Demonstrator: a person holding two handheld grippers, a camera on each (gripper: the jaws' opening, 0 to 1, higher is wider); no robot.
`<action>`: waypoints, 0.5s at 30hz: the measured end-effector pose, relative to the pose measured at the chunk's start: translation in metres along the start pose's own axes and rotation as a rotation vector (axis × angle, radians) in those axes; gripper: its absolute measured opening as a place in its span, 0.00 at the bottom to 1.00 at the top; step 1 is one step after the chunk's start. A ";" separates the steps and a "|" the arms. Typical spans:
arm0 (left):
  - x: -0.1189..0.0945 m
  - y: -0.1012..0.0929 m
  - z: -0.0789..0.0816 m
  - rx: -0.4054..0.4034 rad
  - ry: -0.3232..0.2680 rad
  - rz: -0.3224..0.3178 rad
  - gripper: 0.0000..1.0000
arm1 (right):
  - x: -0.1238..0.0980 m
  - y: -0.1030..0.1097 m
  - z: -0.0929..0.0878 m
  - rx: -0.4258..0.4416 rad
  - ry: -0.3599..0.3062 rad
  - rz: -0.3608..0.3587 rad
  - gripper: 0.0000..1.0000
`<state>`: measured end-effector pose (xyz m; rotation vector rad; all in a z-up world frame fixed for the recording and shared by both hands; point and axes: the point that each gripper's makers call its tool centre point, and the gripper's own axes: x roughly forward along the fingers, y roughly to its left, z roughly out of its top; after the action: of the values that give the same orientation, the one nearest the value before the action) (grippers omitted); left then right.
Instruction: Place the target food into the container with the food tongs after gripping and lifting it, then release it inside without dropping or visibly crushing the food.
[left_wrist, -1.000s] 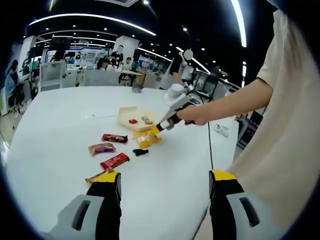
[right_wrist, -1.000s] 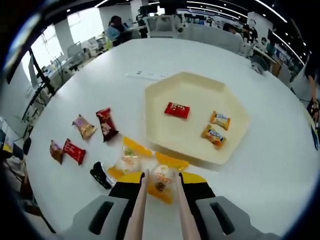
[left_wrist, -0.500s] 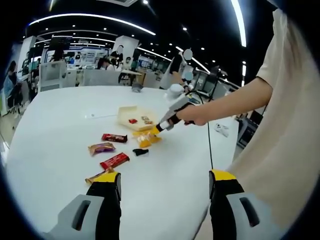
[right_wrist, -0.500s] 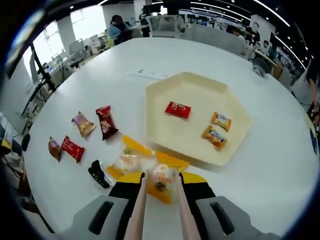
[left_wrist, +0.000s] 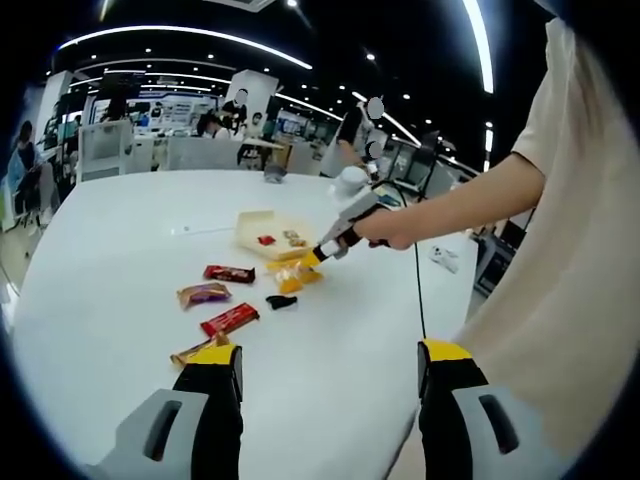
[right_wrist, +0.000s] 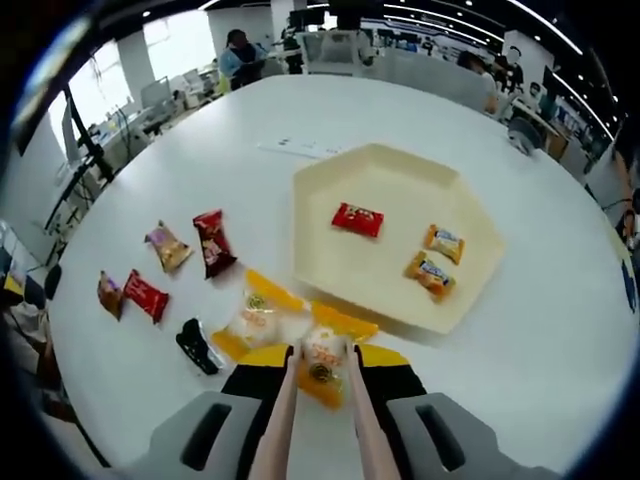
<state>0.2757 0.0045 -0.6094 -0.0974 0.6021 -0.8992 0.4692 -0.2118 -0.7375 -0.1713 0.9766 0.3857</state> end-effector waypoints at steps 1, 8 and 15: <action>0.000 0.000 0.000 -0.001 -0.001 0.001 0.71 | -0.001 0.002 0.000 -0.004 -0.002 0.003 0.23; -0.002 -0.002 0.000 0.002 -0.002 0.004 0.71 | -0.002 0.006 0.001 -0.003 -0.010 0.017 0.22; -0.004 -0.002 -0.002 0.002 -0.003 0.008 0.71 | -0.008 0.009 0.000 0.004 -0.015 0.025 0.21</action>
<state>0.2711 0.0067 -0.6080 -0.0942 0.5981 -0.8915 0.4614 -0.2051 -0.7310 -0.1520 0.9655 0.4075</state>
